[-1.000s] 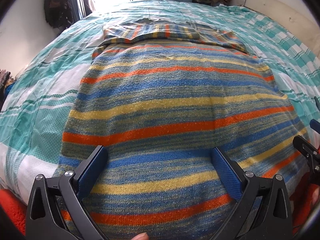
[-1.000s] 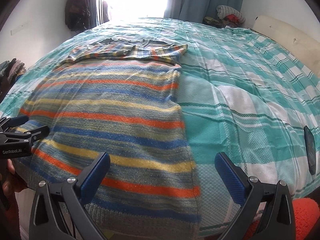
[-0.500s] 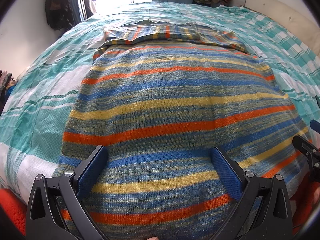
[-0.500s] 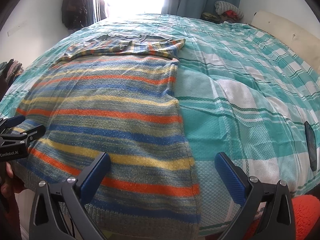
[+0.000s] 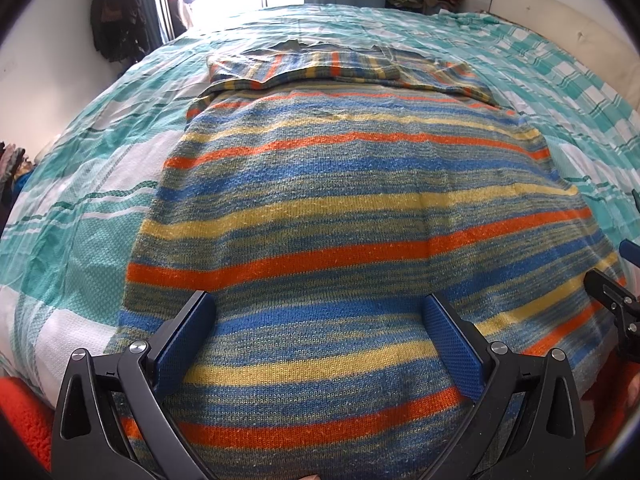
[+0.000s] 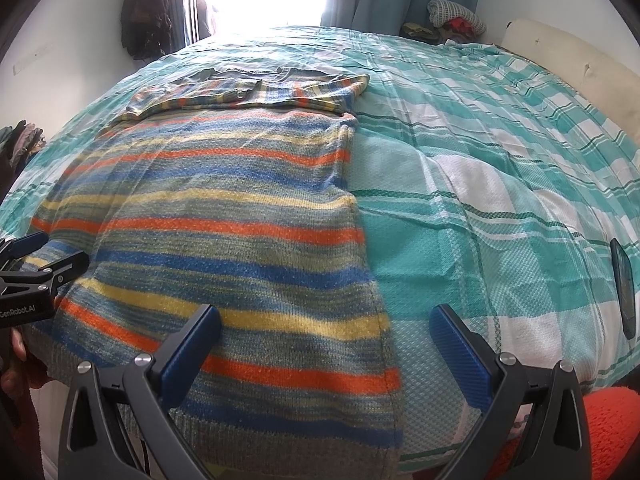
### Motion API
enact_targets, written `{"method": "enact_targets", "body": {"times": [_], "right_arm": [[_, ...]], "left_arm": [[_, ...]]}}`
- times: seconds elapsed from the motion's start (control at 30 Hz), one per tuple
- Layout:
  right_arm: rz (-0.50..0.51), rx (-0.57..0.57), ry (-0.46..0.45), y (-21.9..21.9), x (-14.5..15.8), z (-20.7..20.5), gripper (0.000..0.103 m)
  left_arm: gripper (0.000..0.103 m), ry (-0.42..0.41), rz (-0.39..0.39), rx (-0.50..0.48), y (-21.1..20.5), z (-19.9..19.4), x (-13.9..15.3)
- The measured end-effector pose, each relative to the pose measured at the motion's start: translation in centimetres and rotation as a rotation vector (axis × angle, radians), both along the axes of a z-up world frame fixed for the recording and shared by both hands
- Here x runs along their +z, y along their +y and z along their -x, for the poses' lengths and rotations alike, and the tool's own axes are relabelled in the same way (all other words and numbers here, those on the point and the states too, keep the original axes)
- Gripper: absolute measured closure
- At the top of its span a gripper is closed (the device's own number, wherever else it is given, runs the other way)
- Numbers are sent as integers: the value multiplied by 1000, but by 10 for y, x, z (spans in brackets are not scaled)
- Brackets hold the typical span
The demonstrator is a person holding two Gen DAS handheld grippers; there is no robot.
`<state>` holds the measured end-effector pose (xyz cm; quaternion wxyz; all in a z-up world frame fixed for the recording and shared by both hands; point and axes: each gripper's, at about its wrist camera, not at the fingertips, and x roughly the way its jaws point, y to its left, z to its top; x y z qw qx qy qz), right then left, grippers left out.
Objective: Fold small clothes
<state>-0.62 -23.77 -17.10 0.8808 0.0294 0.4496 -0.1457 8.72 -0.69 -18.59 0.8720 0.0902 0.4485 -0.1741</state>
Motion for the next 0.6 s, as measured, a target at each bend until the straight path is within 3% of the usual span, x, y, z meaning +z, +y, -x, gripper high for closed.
{"method": "enact_targets", "body": {"times": [0.6], "right_arm": [[-6,-3,15,-1,-5,-1,0]], "left_arm": [[0,-3,-6,0,0,-2,0]]}}
